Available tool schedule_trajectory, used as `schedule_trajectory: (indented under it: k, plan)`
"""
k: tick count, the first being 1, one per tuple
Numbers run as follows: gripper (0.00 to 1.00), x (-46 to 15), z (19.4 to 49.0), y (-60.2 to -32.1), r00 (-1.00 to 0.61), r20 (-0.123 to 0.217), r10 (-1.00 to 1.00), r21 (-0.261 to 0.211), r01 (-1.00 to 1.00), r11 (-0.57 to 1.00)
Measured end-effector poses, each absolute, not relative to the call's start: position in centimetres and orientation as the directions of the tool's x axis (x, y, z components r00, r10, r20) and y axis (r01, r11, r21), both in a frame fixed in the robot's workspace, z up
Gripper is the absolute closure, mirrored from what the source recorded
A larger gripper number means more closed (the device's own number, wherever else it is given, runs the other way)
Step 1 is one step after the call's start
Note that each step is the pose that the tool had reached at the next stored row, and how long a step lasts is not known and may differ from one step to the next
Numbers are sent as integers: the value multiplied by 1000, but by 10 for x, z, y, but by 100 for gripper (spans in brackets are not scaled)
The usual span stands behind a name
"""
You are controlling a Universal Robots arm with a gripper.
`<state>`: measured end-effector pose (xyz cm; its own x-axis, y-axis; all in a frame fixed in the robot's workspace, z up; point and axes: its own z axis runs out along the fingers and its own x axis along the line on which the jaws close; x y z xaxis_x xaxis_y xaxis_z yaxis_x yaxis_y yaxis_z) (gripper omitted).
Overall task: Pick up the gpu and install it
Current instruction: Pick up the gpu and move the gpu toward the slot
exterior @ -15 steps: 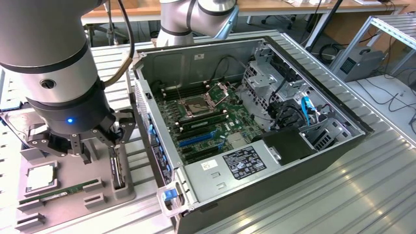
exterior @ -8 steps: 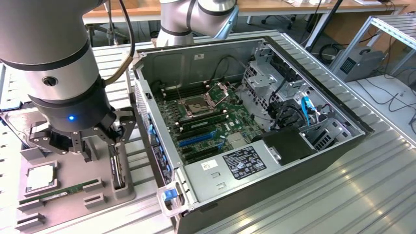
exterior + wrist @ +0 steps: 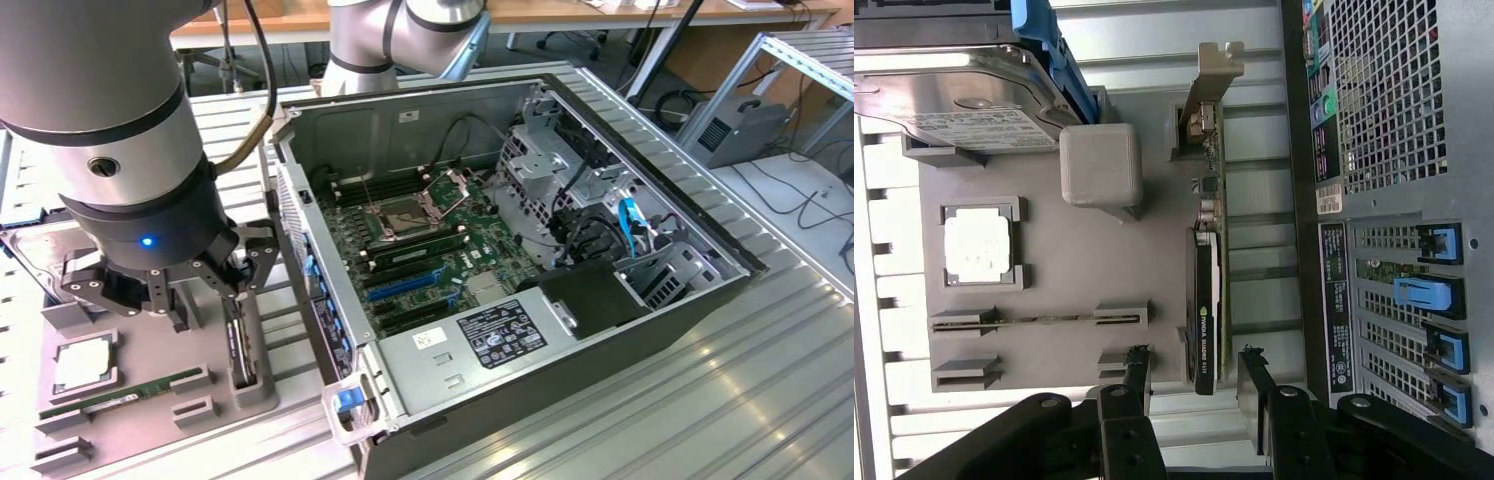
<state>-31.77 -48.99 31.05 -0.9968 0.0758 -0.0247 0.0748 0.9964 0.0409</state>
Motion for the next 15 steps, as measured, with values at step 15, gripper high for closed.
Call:
schedule_trajectory:
  k: [15]
  plan:
    - [52,-317,307,-489,-997,-25,76,40,75,996]
